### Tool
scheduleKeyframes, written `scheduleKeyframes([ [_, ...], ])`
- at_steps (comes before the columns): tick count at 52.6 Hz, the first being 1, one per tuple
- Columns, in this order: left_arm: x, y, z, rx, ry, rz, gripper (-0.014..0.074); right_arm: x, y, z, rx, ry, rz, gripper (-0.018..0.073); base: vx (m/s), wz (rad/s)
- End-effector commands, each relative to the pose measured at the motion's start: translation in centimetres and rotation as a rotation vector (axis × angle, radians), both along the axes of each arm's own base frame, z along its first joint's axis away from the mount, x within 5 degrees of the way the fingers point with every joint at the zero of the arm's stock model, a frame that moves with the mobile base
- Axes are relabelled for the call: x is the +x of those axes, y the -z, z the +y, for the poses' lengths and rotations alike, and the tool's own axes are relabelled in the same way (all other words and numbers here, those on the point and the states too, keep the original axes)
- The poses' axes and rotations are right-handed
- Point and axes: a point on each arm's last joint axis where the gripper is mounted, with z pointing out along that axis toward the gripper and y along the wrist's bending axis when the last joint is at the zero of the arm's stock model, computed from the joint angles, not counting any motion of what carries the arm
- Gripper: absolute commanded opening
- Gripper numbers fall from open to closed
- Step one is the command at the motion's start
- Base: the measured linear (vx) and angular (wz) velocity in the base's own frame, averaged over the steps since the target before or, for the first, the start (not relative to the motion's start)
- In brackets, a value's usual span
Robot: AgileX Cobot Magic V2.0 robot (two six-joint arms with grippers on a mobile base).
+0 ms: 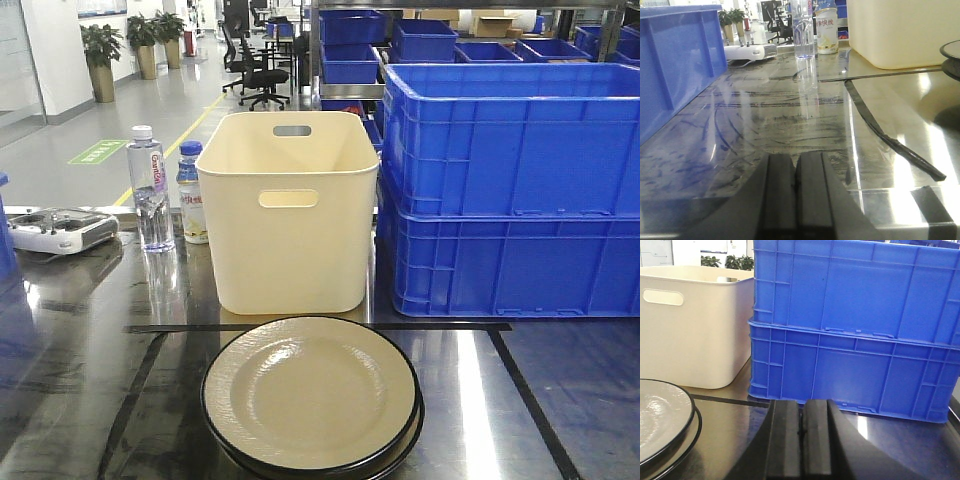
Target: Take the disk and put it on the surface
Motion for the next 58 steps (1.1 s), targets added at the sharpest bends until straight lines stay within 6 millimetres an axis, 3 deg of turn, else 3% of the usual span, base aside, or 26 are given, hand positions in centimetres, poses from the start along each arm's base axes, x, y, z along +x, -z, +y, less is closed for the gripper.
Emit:
scheduleKeyframes([
  [1, -0.1, -0.5, 0.0, -0.002, 0.002, -0.093, -0.0001, -0.2, -1.6, -0.2, 0.055, 0.019, -0.083, -0.0009, 0.0, 0.0],
  [7, -0.1, -0.5, 0.0, -0.002, 0.002, -0.093, -0.0001, -1.3, -1.2, -0.2, 0.044, 0.006, -0.082, -0.0009, 0.0, 0.0],
  [12, -0.1, -0.5, 0.0, -0.002, 0.002, -0.093, -0.0001, -3.6, 1.0, -0.4, -0.015, -0.002, -0.129, -0.0009, 0.0, 0.0],
  [23, -0.1, -0.5, 0.0, -0.002, 0.002, -0.093, -0.0001, -7.8, 8.6, -0.7, -0.008, -0.022, -0.157, -0.0009, 0.0, 0.0],
  [32, -0.1, -0.5, 0.0, -0.002, 0.002, -0.091, -0.0001, -8.7, 12.5, -0.9, 0.082, -0.021, -0.107, -0.0009, 0.0, 0.0],
  [58, -0.1, -0.5, 0.0, -0.003, 0.002, -0.091, -0.0001, -8.7, 12.9, -0.9, 0.077, -0.017, -0.067, -0.0009, 0.0, 0.0],
])
